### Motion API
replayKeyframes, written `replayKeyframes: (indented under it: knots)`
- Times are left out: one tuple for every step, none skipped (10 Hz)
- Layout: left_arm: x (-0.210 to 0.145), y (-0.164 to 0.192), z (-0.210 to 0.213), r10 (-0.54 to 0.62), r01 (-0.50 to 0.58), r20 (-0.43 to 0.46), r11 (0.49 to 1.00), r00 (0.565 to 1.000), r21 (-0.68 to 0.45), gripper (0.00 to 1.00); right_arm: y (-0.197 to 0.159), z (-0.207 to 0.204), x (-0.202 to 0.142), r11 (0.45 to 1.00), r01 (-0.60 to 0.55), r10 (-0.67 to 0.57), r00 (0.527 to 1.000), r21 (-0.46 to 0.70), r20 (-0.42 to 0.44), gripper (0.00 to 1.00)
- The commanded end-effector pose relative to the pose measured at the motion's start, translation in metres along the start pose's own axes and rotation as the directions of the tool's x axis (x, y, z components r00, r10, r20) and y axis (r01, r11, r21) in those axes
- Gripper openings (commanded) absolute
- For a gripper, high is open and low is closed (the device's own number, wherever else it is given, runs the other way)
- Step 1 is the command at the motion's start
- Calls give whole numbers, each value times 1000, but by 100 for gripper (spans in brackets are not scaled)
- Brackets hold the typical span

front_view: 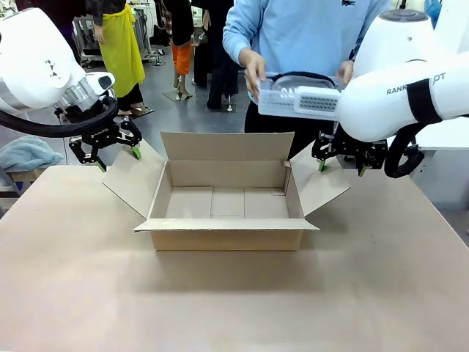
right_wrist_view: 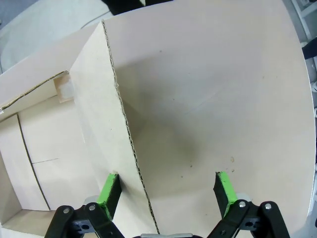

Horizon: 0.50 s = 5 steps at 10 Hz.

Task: Pack the gift set into the box.
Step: Lift both hands away from the flaps of the Package Box.

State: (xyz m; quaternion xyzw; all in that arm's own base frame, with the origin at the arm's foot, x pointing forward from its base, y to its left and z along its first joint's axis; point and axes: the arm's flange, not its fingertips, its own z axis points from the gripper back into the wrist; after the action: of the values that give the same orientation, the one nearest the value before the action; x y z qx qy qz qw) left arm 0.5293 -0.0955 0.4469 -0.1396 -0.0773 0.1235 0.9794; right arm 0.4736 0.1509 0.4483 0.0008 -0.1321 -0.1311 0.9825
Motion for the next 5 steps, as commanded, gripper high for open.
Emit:
replayKeyframes:
  knots:
    - [-2,0,1,9,-10,12,1000,1000,12,100,4,1,3,999,19,-18,1000,-26,19,100]
    - [-2,0,1,9,-10,12,1000,1000,12,100,4,1,3,999,19,-18,1000,-26,19,100]
    - [-2,0,1,9,-10,12,1000,1000,12,100,4,1,3,999,19,-18,1000,-26,19,100]
    - [-2,0,1,9,-10,12,1000,1000,12,100,4,1,3,999,19,-18,1000,-26,19,100]
    - [-2,0,1,9,-10,12,1000,1000,12,100,4,1,3,999,19,-18,1000,-26,19,100]
